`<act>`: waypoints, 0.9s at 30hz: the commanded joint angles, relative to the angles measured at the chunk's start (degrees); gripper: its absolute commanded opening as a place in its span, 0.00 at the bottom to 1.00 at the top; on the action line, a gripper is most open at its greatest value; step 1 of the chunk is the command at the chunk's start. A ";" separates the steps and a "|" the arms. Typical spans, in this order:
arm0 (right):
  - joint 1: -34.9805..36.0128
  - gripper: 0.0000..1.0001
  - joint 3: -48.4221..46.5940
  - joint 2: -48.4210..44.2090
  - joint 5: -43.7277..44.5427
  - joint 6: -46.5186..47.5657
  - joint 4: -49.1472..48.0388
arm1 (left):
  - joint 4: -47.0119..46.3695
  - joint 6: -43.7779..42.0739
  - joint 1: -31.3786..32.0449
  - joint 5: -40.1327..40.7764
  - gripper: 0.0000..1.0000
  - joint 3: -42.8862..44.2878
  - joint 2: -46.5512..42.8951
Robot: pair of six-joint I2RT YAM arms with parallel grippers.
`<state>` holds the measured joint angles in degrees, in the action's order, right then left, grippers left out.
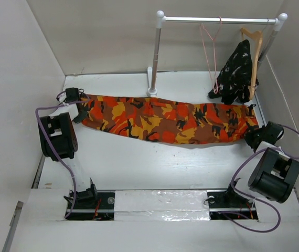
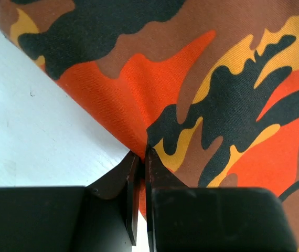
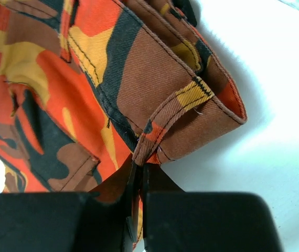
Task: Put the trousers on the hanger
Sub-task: Fold the trousers at the center of the board.
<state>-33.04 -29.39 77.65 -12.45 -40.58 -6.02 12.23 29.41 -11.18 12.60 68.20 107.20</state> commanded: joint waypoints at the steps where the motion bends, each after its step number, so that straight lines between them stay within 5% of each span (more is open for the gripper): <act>1: -0.80 0.00 0.46 -5.02 0.32 -0.03 -2.51 | 2.53 -1.19 0.37 2.94 0.00 1.67 -0.84; 8: -5.79 0.00 7.67 -22.94 -0.12 1.90 3.45 | 5.87 -2.87 0.37 15.07 0.00 -5.79 -11.47; 15: -12.74 0.01 6.80 -43.59 -1.79 9.81 19.19 | 7.72 -3.66 -1.30 16.93 0.00 -15.89 -26.15; 16: -12.75 0.07 6.54 -45.29 -1.70 10.16 20.16 | 8.77 -3.13 -1.30 17.10 0.00 -16.17 -28.08; 17: -12.75 0.32 6.45 -46.35 -1.62 10.43 20.78 | 9.91 -2.09 -1.30 19.28 0.09 -16.26 -28.62; 21: -13.28 0.89 6.71 -42.52 -0.65 10.78 19.92 | 10.19 -0.67 3.34 20.19 0.49 -15.03 -33.96; 27: -15.65 0.93 10.39 -33.89 -3.64 9.91 15.26 | 7.20 -0.67 12.48 12.80 0.53 -10.91 -39.96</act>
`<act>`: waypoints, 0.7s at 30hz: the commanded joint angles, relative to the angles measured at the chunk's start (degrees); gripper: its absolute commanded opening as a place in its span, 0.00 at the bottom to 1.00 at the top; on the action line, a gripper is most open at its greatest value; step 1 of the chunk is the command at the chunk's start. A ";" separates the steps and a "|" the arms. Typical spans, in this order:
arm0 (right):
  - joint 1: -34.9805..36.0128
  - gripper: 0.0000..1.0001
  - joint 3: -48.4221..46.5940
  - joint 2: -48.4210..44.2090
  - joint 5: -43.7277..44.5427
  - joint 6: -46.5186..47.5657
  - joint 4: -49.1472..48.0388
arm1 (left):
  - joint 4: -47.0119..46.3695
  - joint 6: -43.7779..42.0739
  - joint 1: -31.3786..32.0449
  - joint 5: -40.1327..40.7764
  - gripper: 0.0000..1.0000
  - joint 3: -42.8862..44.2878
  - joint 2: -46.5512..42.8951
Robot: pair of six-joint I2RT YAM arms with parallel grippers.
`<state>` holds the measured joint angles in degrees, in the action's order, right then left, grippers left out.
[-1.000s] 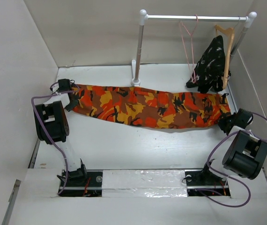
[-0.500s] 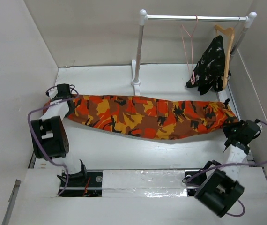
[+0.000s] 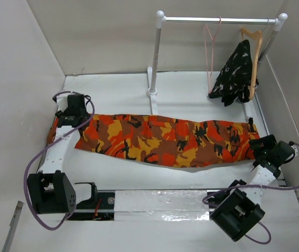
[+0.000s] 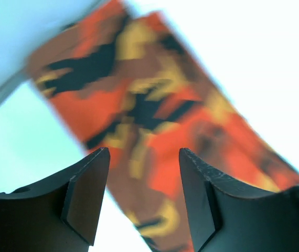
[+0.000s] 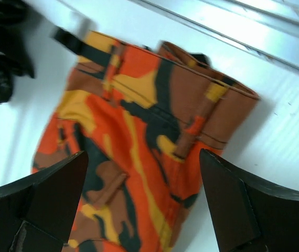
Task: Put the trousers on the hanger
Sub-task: Fold the trousers at the center of the board.
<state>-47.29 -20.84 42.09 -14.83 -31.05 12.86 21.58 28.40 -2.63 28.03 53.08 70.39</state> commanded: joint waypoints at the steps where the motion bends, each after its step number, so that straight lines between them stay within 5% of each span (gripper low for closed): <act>1: -2.10 0.93 2.55 2.47 -1.52 0.03 -4.77 | -2.07 0.77 6.04 -2.81 0.51 4.75 -3.41; 7: -2.63 0.94 4.85 6.69 -2.75 -2.17 -8.92 | -6.01 5.87 26.34 -3.25 0.32 5.37 -4.56; 11: -2.63 0.93 4.93 8.27 -1.70 -3.49 -11.09 | -10.24 8.68 39.96 -0.71 0.04 1.77 -4.56; 13: -2.63 0.90 5.28 10.19 -2.21 -4.11 -13.46 | -12.95 10.26 49.07 2.19 0.00 -1.04 -4.04; 16: -2.63 0.54 4.59 13.88 -3.98 -2.71 -18.84 | -14.46 13.16 56.75 6.85 0.00 -4.99 -2.37; 17: -2.63 0.17 4.23 14.42 -6.15 -1.22 -20.14 | -14.73 15.43 57.47 8.08 0.00 -6.13 -2.10; 19: -1.33 0.03 4.14 14.26 -11.68 2.21 -20.86 | -17.17 16.94 58.09 8.62 0.00 -10.35 -2.01; 21: 6.38 0.00 5.97 7.61 -13.56 3.10 -18.06 | -19.29 18.09 58.09 7.74 0.00 -14.82 -2.45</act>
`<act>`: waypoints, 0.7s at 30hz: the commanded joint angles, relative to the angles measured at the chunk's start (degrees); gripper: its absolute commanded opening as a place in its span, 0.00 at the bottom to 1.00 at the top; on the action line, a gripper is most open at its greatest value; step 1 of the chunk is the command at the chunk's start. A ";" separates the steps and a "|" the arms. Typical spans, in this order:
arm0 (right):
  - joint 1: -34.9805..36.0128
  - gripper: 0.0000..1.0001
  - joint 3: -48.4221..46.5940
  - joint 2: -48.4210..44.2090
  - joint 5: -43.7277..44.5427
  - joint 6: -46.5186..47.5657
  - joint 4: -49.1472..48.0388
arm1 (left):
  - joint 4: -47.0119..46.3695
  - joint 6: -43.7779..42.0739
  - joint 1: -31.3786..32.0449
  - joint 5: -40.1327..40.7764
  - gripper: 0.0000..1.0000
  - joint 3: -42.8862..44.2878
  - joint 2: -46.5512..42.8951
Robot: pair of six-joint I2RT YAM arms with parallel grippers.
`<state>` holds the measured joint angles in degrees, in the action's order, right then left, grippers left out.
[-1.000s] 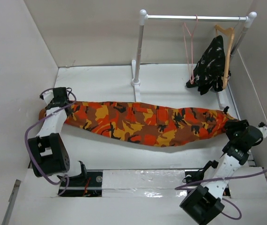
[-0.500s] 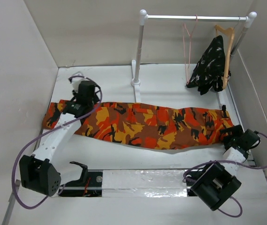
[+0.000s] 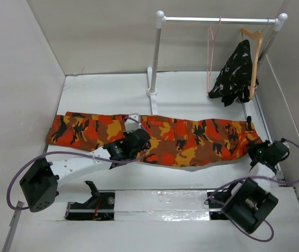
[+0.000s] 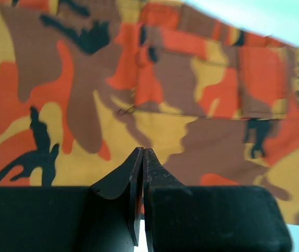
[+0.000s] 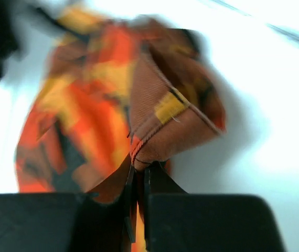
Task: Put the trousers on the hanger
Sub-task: Fold the trousers at the center of the board.
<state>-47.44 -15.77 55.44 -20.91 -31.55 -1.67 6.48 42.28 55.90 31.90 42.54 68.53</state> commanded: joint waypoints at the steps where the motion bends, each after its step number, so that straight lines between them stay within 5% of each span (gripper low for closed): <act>1: 10.66 0.00 1.96 -9.96 -6.61 3.43 -2.90 | -5.59 4.65 0.08 3.61 0.00 -5.62 -1.38; 6: 38.84 0.00 0.05 -36.23 7.62 -1.22 11.76 | -9.02 7.81 0.09 2.73 0.00 -14.57 -4.37; 8: 44.95 0.00 -3.47 -37.95 11.04 -2.72 13.53 | -10.70 8.60 0.09 1.07 0.00 -16.52 -4.99; 14: 67.06 0.00 -15.24 -25.05 14.83 -3.61 9.69 | -14.82 13.61 0.61 -1.66 0.00 -23.38 -2.27; 21: 95.83 0.00 -36.68 -9.05 40.64 0.08 9.94 | -18.34 15.20 3.86 -2.11 0.00 -23.65 0.46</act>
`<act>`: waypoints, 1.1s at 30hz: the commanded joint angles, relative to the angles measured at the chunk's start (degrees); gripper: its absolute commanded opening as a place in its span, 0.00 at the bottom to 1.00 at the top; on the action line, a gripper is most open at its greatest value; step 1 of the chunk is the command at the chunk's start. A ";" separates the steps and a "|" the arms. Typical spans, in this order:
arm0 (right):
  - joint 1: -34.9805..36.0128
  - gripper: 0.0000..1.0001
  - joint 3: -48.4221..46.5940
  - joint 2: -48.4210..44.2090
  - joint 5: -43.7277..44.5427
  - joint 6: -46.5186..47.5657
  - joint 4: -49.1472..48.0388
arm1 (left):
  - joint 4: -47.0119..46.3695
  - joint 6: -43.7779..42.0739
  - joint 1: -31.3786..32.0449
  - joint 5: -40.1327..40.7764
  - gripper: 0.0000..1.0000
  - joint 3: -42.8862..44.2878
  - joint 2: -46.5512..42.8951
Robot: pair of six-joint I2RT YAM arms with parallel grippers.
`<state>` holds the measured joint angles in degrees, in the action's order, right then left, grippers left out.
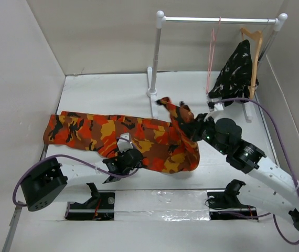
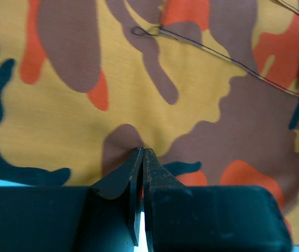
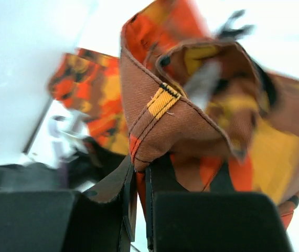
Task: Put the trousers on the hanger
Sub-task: Fold the trousers at the center of the board.
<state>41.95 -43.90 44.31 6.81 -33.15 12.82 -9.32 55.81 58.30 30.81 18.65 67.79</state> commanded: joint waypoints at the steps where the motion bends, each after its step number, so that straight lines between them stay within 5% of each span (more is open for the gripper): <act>1: 7.17 0.00 -12.57 3.40 14.10 2.38 -4.91 | -2.80 1.84 2.07 -0.66 0.00 0.50 1.99; 11: -0.81 0.00 -29.39 8.95 4.01 3.97 -5.18 | -8.34 1.23 7.00 -1.53 0.00 7.70 15.25; 22: -9.00 0.00 -36.42 6.75 -4.43 3.88 -0.43 | -7.21 -4.57 15.09 -6.90 0.00 39.16 44.33; 28: -8.39 0.00 -37.14 8.51 -6.37 3.97 0.01 | -6.06 -4.22 15.61 -4.36 0.00 39.80 40.79; 29: -8.38 0.00 -36.35 8.77 -6.37 3.97 -0.60 | -5.54 -4.13 15.61 -1.92 0.13 38.40 38.75; 33: -7.33 0.00 -34.41 10.44 -6.37 3.53 -3.15 | 0.43 -2.91 15.61 6.97 0.38 29.72 25.32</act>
<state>33.65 -77.78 54.52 2.33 -29.54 17.54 -15.29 52.34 74.17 29.52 52.64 103.18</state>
